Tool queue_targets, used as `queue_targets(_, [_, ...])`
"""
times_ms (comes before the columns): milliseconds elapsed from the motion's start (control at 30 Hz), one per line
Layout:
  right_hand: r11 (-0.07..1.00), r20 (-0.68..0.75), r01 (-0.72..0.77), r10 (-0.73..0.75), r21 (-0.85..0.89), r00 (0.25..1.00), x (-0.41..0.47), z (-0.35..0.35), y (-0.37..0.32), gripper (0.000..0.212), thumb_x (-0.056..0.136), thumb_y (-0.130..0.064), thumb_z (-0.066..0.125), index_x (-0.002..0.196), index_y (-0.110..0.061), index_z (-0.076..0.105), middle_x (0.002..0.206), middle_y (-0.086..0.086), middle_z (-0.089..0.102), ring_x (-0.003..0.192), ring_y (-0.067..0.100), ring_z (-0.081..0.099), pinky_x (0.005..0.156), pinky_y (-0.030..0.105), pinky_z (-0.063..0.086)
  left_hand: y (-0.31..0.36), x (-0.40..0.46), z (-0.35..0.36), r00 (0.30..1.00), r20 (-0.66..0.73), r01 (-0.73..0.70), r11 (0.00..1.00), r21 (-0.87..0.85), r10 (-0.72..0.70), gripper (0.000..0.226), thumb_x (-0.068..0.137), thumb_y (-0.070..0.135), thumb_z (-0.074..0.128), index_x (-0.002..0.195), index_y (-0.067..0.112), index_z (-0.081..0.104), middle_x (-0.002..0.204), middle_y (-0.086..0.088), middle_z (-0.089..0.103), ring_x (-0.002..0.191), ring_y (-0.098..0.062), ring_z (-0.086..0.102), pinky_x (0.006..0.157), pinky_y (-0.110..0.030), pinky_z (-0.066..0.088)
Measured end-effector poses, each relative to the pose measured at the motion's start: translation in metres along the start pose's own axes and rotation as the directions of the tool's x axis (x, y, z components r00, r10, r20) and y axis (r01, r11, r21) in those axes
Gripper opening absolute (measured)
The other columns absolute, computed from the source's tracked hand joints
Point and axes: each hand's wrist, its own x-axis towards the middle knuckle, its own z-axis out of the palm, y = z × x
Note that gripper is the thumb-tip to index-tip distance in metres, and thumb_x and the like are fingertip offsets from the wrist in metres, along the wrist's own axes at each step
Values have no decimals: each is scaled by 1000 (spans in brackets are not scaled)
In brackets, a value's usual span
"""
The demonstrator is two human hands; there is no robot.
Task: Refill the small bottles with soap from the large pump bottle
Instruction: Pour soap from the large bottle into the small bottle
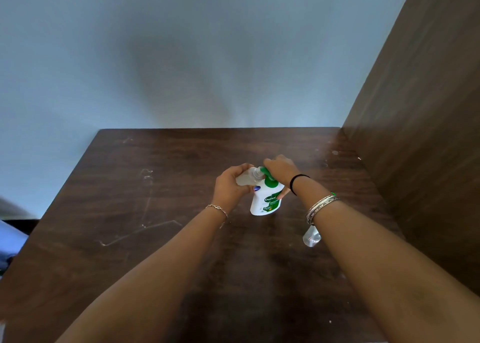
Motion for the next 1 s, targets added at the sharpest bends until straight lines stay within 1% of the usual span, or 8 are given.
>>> queue_targets(100, [997, 86, -49, 44, 53, 995, -5, -5, -3, 25, 88, -30, 42, 82, -9, 53, 95, 17, 56, 87, 38, 62, 58, 43, 58, 3, -1, 1, 1000, 4, -7, 999, -37, 7, 49, 64, 8, 79, 110, 15, 64, 109, -5, 67, 97, -12, 59, 85, -22, 44])
queue_targets(333, [996, 83, -68, 63, 55, 995, -5, -6, -4, 29, 87, -26, 40, 96, -4, 56, 104, 21, 57, 85, 40, 62, 48, 38, 56, 6, -1, 0, 1000, -2, -22, 998, -58, 22, 50, 63, 8, 80, 110, 13, 63, 107, -3, 65, 97, -12, 58, 86, -22, 43])
queue_targets(433, [995, 75, -63, 58, 70, 995, -4, -6, -3, 28, 87, -25, 40, 94, -3, 57, 102, 21, 56, 87, 40, 61, 46, 38, 56, 5, -1, -1, 1000, -12, -22, 998, -63, 21, 50, 63, 8, 80, 110, 13, 64, 107, -3, 66, 96, -12, 58, 88, -23, 45])
queue_targets(500, [996, 51, -54, 51, 65, 997, -4, -4, -2, 27, 87, -24, 41, 90, -3, 56, 94, 18, 56, 83, 37, 61, 42, 32, 52, 3, 0, -1, 999, -17, -30, 998, -48, 29, 50, 63, 8, 80, 110, 13, 64, 108, -4, 66, 96, -11, 58, 86, -20, 45])
queue_targets(600, [1000, -27, -2, 2, -9, 1000, -2, 0, -1, 25, 88, -21, 41, 69, -8, 48, 78, 12, 52, 67, 25, 53, 46, 24, 40, -2, 0, -2, 999, -18, -34, 999, -1, 34, 51, 63, 7, 80, 111, 12, 64, 109, -4, 66, 97, -11, 58, 83, -16, 45])
queue_targets(667, [1000, -41, 8, -9, -28, 999, -1, 1, -2, 26, 88, -20, 42, 65, -9, 45, 78, 13, 51, 68, 26, 54, 46, 25, 39, -3, -1, -3, 999, -14, -33, 999, 9, 33, 50, 63, 8, 80, 110, 13, 64, 109, -5, 67, 96, -12, 60, 84, -18, 46])
queue_targets(800, [1000, 12, -15, 15, 13, 1000, -3, -2, -2, 22, 88, -25, 42, 82, -6, 53, 87, 14, 53, 82, 34, 61, 45, 32, 52, 0, -1, -4, 999, -9, -39, 999, 3, 39, 49, 63, 9, 80, 109, 13, 65, 106, -4, 66, 94, -10, 58, 74, -1, 39])
queue_targets(1000, [996, 97, -61, 54, 72, 994, -3, -5, -2, 27, 84, -29, 44, 95, -7, 54, 93, 16, 56, 84, 35, 61, 48, 35, 55, 3, -2, -3, 999, 0, -42, 999, -19, 42, 49, 64, 9, 80, 110, 13, 64, 106, -3, 66, 94, -10, 58, 76, -5, 41])
